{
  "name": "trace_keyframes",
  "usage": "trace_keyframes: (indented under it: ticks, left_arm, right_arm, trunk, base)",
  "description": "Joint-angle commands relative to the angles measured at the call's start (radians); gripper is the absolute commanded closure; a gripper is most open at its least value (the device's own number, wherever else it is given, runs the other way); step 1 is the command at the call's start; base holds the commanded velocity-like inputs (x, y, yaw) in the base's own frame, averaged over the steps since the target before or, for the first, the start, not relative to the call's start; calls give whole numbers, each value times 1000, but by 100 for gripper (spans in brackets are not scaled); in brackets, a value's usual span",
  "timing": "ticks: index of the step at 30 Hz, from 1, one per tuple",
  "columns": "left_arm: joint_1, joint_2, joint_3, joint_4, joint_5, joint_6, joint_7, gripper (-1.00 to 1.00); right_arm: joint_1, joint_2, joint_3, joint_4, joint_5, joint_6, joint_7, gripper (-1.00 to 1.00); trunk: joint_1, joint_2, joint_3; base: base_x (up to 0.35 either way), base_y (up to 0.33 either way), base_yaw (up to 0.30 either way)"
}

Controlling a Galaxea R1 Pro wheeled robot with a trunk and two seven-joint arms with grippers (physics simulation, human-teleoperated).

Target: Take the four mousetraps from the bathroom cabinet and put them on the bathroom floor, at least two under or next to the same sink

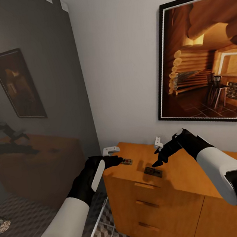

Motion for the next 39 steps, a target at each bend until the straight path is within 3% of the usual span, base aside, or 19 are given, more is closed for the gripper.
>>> trace_keyframes:
  ticks: [1,7,29,39]
  left_arm:
    - [0,0,0,0,0,0,0,-100]
    - [0,0,0,0,0,0,0,-100]
    - [0,0,0,0,0,-1,0,-100]
    - [0,0,0,0,0,0,0,-100]
  right_arm:
    - [0,0,0,0,0,0,0,-100]
    - [0,-1,0,0,0,0,1,-100]
    - [0,-7,-1,0,2,1,0,-100]
    - [0,-8,-1,0,2,1,-1,-100]
  trunk:
    - [0,0,0]
    - [0,0,0]
    - [84,-154,-69]
    - [84,-154,-69]
  base:
    - [0,0,0]
    - [0,0,0]
    - [0,0,0]
    - [0,0,0]
